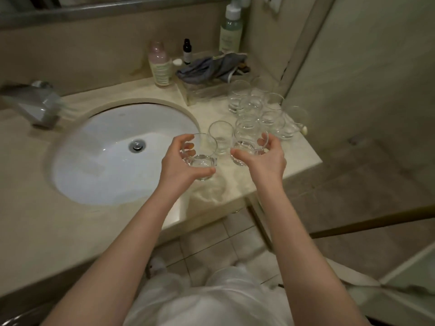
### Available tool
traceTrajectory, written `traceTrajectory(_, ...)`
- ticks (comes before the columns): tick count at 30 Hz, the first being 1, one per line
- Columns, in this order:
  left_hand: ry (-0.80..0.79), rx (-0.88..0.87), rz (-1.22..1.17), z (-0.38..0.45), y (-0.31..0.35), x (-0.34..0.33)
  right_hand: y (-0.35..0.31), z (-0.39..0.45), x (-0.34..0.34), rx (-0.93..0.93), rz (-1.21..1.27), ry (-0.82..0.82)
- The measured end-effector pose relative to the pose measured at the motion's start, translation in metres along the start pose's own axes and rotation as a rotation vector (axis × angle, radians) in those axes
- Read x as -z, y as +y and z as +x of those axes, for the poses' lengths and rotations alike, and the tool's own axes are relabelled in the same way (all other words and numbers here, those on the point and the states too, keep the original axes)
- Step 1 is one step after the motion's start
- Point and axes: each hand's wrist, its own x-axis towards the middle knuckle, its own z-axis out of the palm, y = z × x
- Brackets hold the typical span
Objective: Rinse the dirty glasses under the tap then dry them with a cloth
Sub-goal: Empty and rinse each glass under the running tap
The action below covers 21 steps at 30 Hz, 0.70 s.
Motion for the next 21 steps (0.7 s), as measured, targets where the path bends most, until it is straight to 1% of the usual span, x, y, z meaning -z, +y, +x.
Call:
traceTrajectory(5, 0.051, -0.008, 0.027, -0.001, 0.009, -0.07, 0.019, 0.035, 0.055, -0.002, -0.055, -0.001)
traceTrajectory(10, 0.065, 0.0, 0.037, 0.011, 0.009, -0.132, 0.036, 0.075, 0.092, -0.023, -0.073, -0.009)
traceTrajectory(18, 0.045, 0.018, 0.043, 0.038, 0.006, -0.197, 0.059, 0.127, 0.123, -0.084, -0.155, 0.011)
traceTrajectory(21, 0.074, 0.012, 0.066, 0.045, 0.0, -0.212, 0.064, 0.14, 0.125, -0.097, -0.169, -0.012)
